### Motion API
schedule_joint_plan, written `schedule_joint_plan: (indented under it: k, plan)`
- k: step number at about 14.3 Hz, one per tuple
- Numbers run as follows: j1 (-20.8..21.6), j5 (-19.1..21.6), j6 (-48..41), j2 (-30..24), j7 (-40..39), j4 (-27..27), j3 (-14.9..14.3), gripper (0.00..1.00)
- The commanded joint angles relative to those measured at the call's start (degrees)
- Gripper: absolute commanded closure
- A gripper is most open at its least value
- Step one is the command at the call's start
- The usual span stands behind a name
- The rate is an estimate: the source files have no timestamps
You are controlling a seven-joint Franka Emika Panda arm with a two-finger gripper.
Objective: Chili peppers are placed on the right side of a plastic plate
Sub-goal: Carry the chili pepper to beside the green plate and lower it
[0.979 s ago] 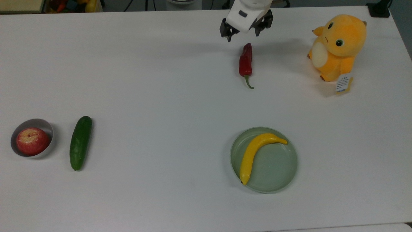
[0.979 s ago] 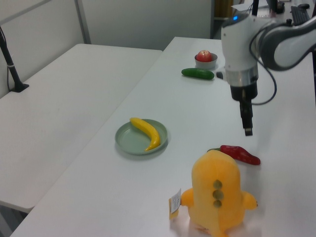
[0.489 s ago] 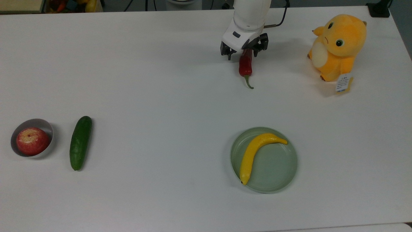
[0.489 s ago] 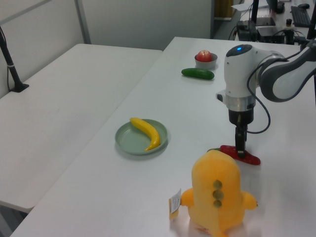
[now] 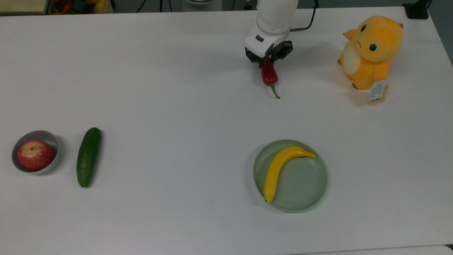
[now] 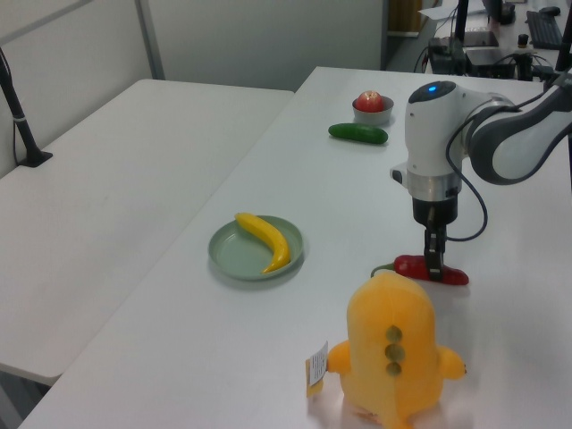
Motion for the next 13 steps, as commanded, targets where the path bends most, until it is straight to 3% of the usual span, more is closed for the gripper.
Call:
schedule_joint_plan:
  k: [1,6,9,13]
  plan:
    - [-3.0,-0.8,0.8,0.0,1.2,5.8,-0.3,1.00]
    - [-5.2,-0.5,1.6,13.3,0.9,29.0,-6.2,1.00]
    - [-5.9,-0.5,4.0,20.6,0.9,37.7,-8.5,1.00]
    - [-6.2,-0.9,17.3,28.6,1.0,40.7,-8.5,1.00]
